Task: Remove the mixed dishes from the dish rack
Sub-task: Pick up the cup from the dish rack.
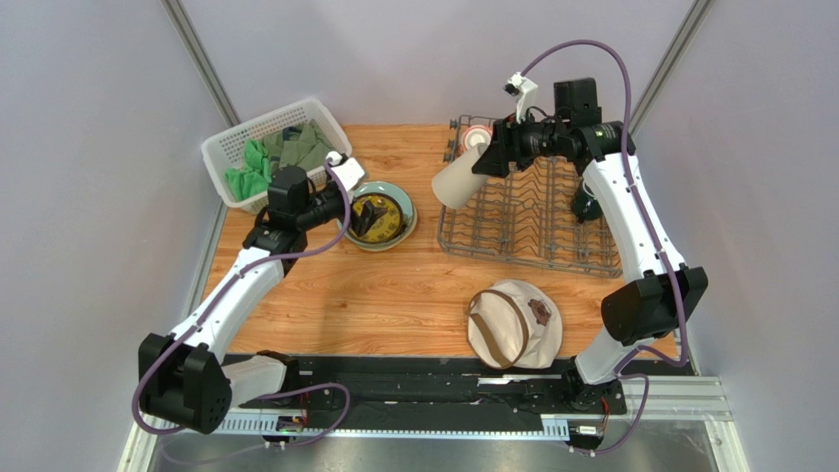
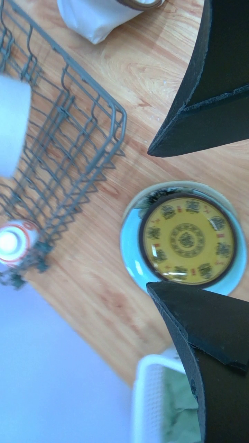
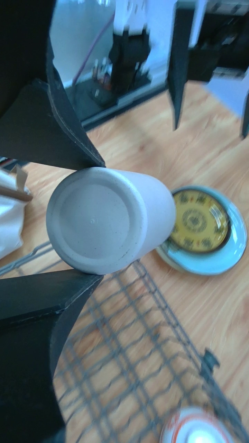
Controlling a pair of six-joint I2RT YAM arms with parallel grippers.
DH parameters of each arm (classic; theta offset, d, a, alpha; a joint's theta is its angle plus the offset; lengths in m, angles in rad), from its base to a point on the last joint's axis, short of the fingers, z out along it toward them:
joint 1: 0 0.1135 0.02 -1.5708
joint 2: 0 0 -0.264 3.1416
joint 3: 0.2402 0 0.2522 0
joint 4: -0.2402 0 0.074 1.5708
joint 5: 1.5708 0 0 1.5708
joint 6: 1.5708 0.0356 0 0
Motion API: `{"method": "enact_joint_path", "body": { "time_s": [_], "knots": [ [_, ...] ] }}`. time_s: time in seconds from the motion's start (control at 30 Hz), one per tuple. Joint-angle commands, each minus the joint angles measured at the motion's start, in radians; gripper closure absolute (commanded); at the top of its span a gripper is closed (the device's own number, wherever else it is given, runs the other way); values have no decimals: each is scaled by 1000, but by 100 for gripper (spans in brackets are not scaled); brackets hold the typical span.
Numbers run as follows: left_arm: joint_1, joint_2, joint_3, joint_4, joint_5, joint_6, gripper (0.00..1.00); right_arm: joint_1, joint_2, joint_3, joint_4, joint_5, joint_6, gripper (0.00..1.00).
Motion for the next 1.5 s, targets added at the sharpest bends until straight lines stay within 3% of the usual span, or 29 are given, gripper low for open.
{"method": "enact_joint_path", "body": {
  "time_s": [0.0, 0.3, 0.9, 1.2, 1.47],
  "knots": [
    [-56, -57, -38, 155, 39, 124, 3, -48, -3, -78, 160, -339, 183, 71],
    [-135, -108, -129, 282, 56, 218, 3, -55, 8, -192, 377, -628, 348, 73],
    [-190, -96, -114, 427, 129, 28, 7, -47, 17, -224, 403, -682, 352, 78],
    [-231, -50, -115, 539, 54, -53, 17, -29, 8, -233, 408, -691, 350, 80],
    [-274, 0, -110, 577, -50, -67, 33, -13, 2, -247, 414, -714, 346, 81]
  ]
}}
